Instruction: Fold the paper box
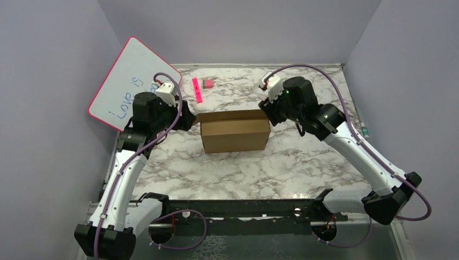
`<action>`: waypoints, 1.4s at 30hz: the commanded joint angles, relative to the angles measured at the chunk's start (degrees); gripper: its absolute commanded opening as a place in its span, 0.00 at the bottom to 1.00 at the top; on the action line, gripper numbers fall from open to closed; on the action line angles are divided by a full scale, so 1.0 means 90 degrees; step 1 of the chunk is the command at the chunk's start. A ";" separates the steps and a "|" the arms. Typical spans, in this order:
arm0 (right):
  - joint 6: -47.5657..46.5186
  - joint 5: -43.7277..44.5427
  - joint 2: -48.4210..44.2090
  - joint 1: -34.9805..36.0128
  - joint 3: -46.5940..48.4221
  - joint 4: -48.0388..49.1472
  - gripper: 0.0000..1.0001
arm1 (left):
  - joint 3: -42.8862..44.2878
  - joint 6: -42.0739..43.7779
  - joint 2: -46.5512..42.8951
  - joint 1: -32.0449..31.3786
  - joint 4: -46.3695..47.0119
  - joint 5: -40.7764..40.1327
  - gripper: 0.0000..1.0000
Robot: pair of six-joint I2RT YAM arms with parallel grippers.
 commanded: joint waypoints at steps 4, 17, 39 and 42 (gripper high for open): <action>0.0616 -0.0498 -0.0408 -0.0570 -0.0770 0.0378 0.59 | 0.0286 0.0205 0.0217 -0.0069 0.0149 0.0368 0.68; 0.0710 -0.0577 -0.0262 -0.0817 -0.1116 0.0734 0.43 | 0.0316 0.0366 0.0457 -0.0259 0.0137 0.0260 0.59; 0.0965 -0.1051 -0.0299 -0.0824 -0.1126 0.0733 0.09 | 0.0431 0.0146 0.0572 -0.0552 0.0135 0.0310 0.37; 0.1074 -0.1071 -0.0295 -0.0820 -0.1140 0.0775 0.07 | 0.0431 0.0027 0.0529 -0.0639 0.0140 0.0251 0.32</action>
